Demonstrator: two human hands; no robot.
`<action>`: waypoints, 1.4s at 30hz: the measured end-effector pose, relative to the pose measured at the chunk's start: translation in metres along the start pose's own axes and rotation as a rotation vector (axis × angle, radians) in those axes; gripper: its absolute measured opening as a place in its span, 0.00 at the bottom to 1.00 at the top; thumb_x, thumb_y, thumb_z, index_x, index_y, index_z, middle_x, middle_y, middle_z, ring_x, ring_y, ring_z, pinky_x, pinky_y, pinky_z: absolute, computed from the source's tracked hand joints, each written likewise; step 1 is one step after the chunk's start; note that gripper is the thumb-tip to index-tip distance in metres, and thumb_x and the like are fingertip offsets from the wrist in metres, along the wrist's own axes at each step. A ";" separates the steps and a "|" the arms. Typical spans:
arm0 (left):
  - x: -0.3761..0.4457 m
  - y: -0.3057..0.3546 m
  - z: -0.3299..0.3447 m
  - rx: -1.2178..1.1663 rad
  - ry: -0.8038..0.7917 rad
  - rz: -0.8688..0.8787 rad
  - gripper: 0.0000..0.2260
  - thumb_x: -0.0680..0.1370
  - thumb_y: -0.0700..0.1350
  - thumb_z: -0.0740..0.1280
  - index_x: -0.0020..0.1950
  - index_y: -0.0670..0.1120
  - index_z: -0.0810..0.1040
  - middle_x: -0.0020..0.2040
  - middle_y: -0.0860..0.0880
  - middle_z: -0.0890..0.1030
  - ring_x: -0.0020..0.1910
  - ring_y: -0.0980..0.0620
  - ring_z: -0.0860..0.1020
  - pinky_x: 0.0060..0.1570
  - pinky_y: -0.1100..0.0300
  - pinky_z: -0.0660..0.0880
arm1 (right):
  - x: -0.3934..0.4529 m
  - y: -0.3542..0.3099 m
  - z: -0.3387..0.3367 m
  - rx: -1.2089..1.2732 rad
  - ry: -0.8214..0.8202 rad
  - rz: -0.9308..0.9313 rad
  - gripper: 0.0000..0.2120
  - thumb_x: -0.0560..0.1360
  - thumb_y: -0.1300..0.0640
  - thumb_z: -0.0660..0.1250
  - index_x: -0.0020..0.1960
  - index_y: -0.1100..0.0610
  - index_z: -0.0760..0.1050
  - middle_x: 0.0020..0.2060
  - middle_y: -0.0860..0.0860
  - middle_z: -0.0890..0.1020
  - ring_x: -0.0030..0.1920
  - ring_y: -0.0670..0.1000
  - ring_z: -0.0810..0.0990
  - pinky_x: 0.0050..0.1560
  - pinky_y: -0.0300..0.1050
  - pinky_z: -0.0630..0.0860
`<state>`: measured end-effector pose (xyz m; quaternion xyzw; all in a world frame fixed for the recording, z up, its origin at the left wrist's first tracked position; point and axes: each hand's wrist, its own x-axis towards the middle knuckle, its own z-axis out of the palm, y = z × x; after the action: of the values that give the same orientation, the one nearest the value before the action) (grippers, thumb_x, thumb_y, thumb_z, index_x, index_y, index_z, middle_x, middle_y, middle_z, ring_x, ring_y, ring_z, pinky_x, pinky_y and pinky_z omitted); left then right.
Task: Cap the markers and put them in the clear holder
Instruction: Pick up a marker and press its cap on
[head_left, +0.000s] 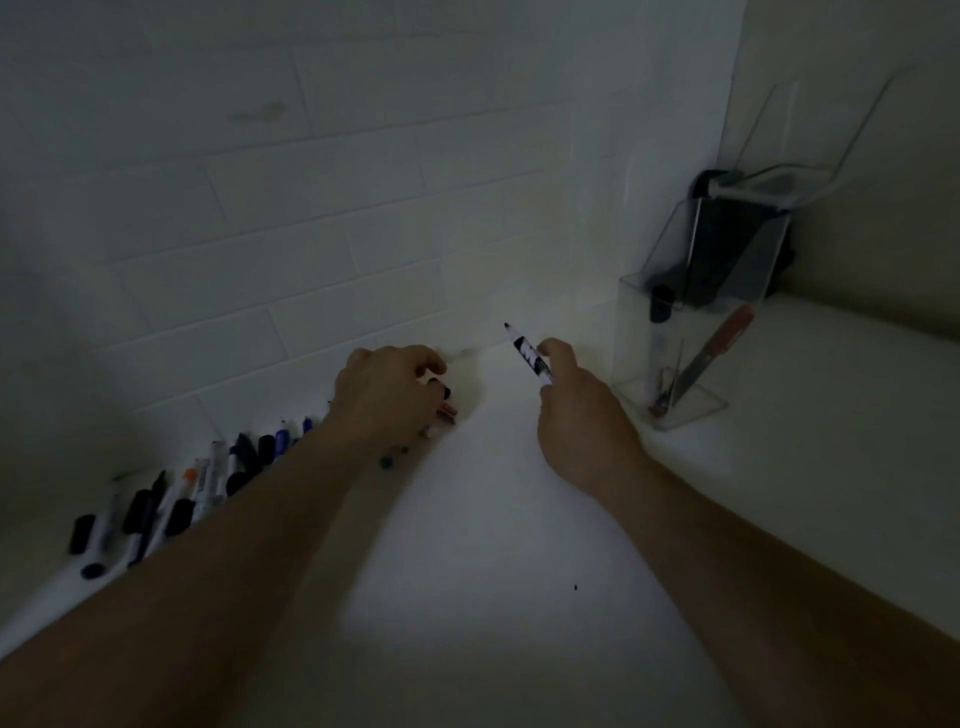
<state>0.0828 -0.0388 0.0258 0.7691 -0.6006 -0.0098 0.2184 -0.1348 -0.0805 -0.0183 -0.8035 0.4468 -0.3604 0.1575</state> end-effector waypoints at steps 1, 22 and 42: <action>0.008 0.004 -0.003 0.052 -0.074 -0.019 0.13 0.74 0.56 0.62 0.58 0.63 0.77 0.53 0.57 0.82 0.58 0.46 0.73 0.58 0.49 0.74 | 0.000 0.000 0.000 -0.010 -0.018 -0.008 0.19 0.81 0.61 0.58 0.70 0.49 0.61 0.41 0.50 0.74 0.36 0.49 0.72 0.35 0.48 0.69; -0.048 0.016 -0.003 -0.173 0.127 0.291 0.07 0.82 0.54 0.62 0.47 0.54 0.75 0.41 0.57 0.80 0.40 0.56 0.77 0.41 0.57 0.72 | 0.000 0.001 -0.008 0.084 0.035 -0.070 0.14 0.85 0.48 0.54 0.66 0.50 0.70 0.36 0.46 0.75 0.36 0.50 0.74 0.38 0.51 0.71; -0.053 0.002 0.008 -0.176 0.214 0.392 0.08 0.78 0.45 0.71 0.57 0.49 0.83 0.46 0.48 0.84 0.46 0.48 0.79 0.48 0.53 0.73 | -0.005 -0.004 -0.003 -0.164 0.019 -0.225 0.19 0.76 0.34 0.56 0.56 0.42 0.79 0.38 0.43 0.70 0.42 0.50 0.73 0.39 0.46 0.70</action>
<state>0.0638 0.0078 0.0060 0.6124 -0.7088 0.0621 0.3447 -0.1361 -0.0742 -0.0156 -0.8552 0.3836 -0.3456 0.0455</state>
